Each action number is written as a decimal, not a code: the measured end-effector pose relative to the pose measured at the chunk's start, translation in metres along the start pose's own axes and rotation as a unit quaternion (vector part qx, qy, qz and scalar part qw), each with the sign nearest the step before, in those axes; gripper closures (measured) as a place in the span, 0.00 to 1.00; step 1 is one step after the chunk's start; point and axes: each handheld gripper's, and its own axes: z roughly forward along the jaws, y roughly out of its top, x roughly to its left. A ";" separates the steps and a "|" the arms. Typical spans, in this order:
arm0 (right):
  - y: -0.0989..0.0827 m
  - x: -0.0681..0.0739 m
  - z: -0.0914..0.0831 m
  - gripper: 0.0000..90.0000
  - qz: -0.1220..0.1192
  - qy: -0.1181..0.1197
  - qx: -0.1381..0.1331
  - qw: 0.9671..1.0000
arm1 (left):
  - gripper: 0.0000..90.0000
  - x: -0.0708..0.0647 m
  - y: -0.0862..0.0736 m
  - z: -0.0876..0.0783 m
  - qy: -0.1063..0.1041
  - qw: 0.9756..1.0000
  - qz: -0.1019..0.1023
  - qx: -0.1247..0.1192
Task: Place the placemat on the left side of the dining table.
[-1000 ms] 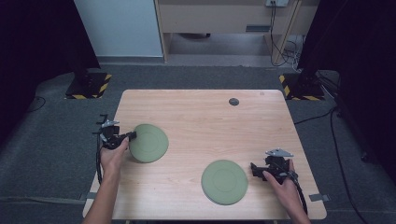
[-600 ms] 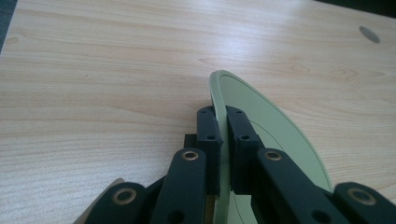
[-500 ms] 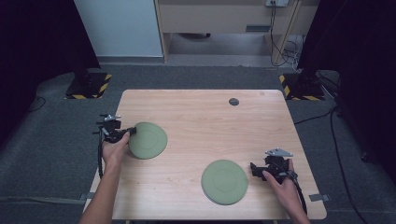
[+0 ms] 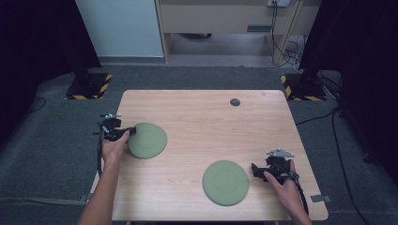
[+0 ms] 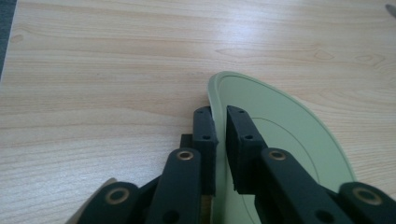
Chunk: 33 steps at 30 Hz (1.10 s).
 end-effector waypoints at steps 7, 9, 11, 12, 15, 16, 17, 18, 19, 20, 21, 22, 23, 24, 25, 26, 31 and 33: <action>0.000 0.000 0.000 0.01 -0.001 0.002 0.000 1.000 | 0.46 0.000 0.001 0.000 0.055 0.998 0.017 -0.004; 0.001 0.000 0.001 0.01 -0.002 0.002 0.000 1.000 | 0.38 -0.001 0.001 -0.001 0.058 0.998 0.020 -0.004; 0.001 0.001 0.001 0.01 -0.002 0.002 0.000 1.000 | 0.31 -0.004 0.002 -0.003 0.061 0.998 0.029 -0.006; 0.001 0.000 0.001 0.01 -0.002 0.002 0.000 1.000 | 0.28 -0.007 0.002 -0.004 0.061 0.998 0.032 -0.007; 0.001 0.001 0.001 0.01 -0.002 0.002 0.000 1.000 | 0.20 -0.015 0.005 -0.008 0.052 0.998 0.041 -0.010; 0.000 0.001 0.001 0.01 -0.002 0.002 -0.001 1.000 | 0.18 -0.018 0.006 -0.009 0.048 0.998 0.042 -0.010; 0.000 0.001 0.001 0.01 -0.002 0.002 0.000 1.000 | 0.15 -0.022 0.007 -0.011 0.047 0.998 0.043 -0.012; 0.000 0.001 0.001 0.01 -0.002 0.002 0.000 1.000 | 0.13 -0.025 0.007 -0.013 0.045 0.998 0.043 -0.011; 0.000 0.001 0.001 0.01 -0.002 0.001 0.000 1.000 | 0.12 -0.028 0.008 -0.014 0.042 0.998 0.042 -0.011; 0.000 0.001 0.001 0.01 -0.002 0.001 -0.001 1.000 | 0.10 -0.030 0.008 -0.016 0.041 0.998 0.043 -0.010; 0.000 0.001 0.001 0.01 -0.002 0.001 -0.001 1.000 | 0.09 -0.033 0.009 -0.018 0.040 0.998 0.045 -0.009; 0.000 0.001 0.001 0.01 -0.002 0.000 -0.001 1.000 | 0.08 -0.036 0.010 -0.019 0.038 0.998 0.045 -0.009; 0.000 0.001 0.001 0.01 -0.002 0.000 -0.001 1.000 | 0.08 -0.037 0.010 -0.020 0.036 0.998 0.045 -0.009; 0.000 0.001 0.001 0.01 -0.002 0.001 -0.001 1.000 | 0.07 -0.039 0.011 -0.022 0.034 0.998 0.046 -0.010; 0.000 0.001 0.001 0.01 -0.002 0.000 -0.001 1.000 | 0.06 -0.043 0.012 -0.022 0.035 0.998 0.044 -0.006; 0.000 0.001 0.001 0.01 -0.002 0.000 -0.001 1.000 | 0.06 -0.046 0.012 -0.022 0.035 0.998 0.044 -0.004; 0.000 0.001 0.001 0.01 -0.002 0.000 -0.001 1.000 | 0.06 -0.060 0.014 -0.025 0.028 0.998 0.053 -0.002; 0.000 0.001 0.001 0.01 -0.002 0.001 -0.001 1.000 | 0.06 -0.063 0.014 -0.026 0.025 0.998 0.054 -0.002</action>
